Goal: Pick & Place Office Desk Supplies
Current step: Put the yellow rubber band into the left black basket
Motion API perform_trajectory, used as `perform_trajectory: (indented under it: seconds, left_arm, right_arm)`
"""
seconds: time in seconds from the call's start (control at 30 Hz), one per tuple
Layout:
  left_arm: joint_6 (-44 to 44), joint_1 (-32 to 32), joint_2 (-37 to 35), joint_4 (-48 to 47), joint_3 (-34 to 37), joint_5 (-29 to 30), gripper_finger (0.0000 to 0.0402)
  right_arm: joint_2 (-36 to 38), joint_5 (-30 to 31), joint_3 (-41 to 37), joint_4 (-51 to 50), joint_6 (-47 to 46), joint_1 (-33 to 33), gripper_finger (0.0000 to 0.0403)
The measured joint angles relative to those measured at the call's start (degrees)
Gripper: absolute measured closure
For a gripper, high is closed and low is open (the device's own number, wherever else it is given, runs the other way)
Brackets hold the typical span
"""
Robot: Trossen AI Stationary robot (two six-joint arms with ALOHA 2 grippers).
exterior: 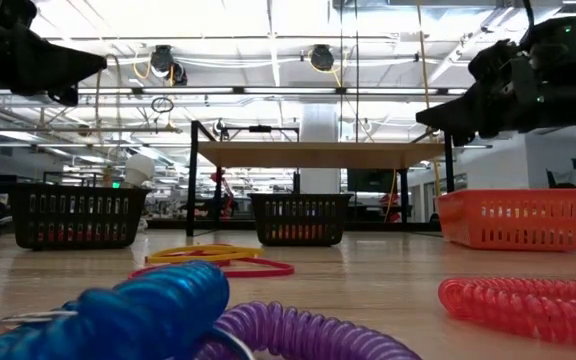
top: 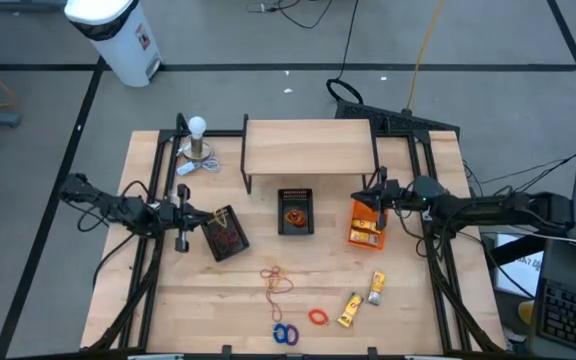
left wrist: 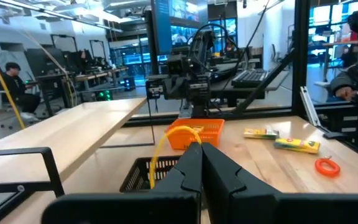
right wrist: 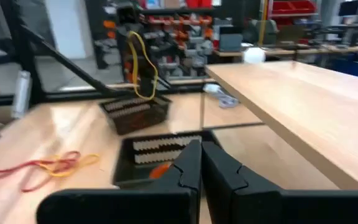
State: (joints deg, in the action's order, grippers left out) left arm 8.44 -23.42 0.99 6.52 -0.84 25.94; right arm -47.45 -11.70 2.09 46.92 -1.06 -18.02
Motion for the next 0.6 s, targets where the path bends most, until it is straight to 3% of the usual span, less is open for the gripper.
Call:
perform_trajectory:
  seconds: [0.13, 0.27, 0.43, 0.6]
  left_arm:
    - [-0.22, 1.46, 0.0, 2.89, -0.13, -2.63, 0.0401]
    - [-1.5, 1.79, 0.0, 3.09, -4.59, -1.98, 0.0401]
    - [-2.12, 1.77, 2.4, -9.55, -18.48, 3.07, 0.0401]
    - [-6.84, 1.77, 10.0, -27.04, -34.97, 7.76, 0.0401]
  right_arm:
    - [-0.6, 5.93, 0.0, 3.28, 0.76, -0.02, 0.0399]
    - [-0.58, 7.01, 0.0, 8.86, 0.42, -0.02, 0.0399]
    - [-0.72, 6.98, 0.0, 6.32, -1.88, 0.15, 0.0399]
    - [-1.99, 6.99, 0.0, 3.56, -4.26, 0.15, 0.0399]
